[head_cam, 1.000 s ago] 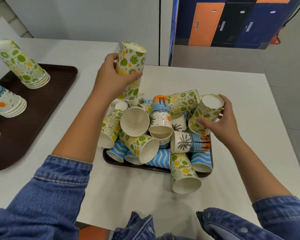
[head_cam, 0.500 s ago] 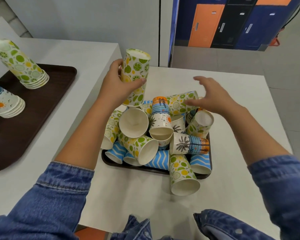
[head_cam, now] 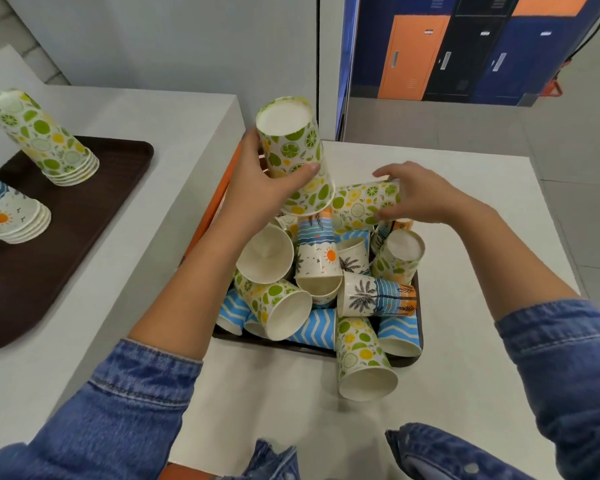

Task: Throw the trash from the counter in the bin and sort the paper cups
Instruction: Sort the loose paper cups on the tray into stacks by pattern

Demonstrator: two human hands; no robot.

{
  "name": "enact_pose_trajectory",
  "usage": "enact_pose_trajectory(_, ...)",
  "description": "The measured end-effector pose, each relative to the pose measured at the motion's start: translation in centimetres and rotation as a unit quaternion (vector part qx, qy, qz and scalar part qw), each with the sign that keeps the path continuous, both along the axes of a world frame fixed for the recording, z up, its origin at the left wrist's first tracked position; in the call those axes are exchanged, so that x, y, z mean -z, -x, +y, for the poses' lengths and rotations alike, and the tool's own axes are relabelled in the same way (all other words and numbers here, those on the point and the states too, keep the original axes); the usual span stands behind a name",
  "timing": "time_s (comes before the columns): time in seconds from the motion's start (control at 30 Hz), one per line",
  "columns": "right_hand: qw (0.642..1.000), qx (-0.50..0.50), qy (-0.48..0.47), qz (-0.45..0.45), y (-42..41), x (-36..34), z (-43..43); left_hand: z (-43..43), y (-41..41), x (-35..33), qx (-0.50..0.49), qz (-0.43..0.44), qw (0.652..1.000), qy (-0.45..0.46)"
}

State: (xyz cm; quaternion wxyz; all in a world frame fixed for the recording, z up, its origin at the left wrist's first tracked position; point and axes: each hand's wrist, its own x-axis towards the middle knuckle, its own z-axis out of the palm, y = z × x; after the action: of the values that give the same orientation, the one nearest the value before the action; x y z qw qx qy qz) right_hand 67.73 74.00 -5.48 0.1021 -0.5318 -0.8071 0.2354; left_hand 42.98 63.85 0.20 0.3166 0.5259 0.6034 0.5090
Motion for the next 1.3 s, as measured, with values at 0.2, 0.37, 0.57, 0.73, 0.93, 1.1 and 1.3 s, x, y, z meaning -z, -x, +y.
enact_pose_trajectory(0.2,0.996,0.048,-0.031,0.067,-2.1,-3.2,-0.6,0.4,-2.5,0.8,0.027,0.009,0.999,0.016)
enact_pose_trajectory(0.37,0.978,0.153,-0.079,0.115,-3.8,-4.2,-1.5,0.8,-5.1,2.4,0.052,-0.004,0.998,0.020)
enact_pose_trajectory(0.57,0.933,0.241,-0.205,0.173,-5.1,-6.7,-3.0,1.3,-9.7,4.3,0.129,0.031,0.990,0.045)
enact_pose_trajectory(0.73,0.915,0.227,-0.234,0.237,-4.6,-8.3,-4.1,1.8,-12.8,6.5,0.163,0.125,0.975,0.080)
enact_pose_trajectory(0.93,0.914,0.201,-0.257,0.242,-4.3,-8.8,-5.6,1.5,-13.6,8.7,0.188,0.168,0.958,0.140)
enact_pose_trajectory(1.1,0.937,0.155,-0.232,0.209,-4.4,-7.7,-6.9,0.4,-11.4,6.6,0.163,0.220,0.949,0.159)
enact_pose_trajectory(1.3,0.972,0.127,-0.143,0.140,-4.2,-3.2,-7.4,-2.2,-4.0,1.1,-0.002,0.206,0.978,-0.024)
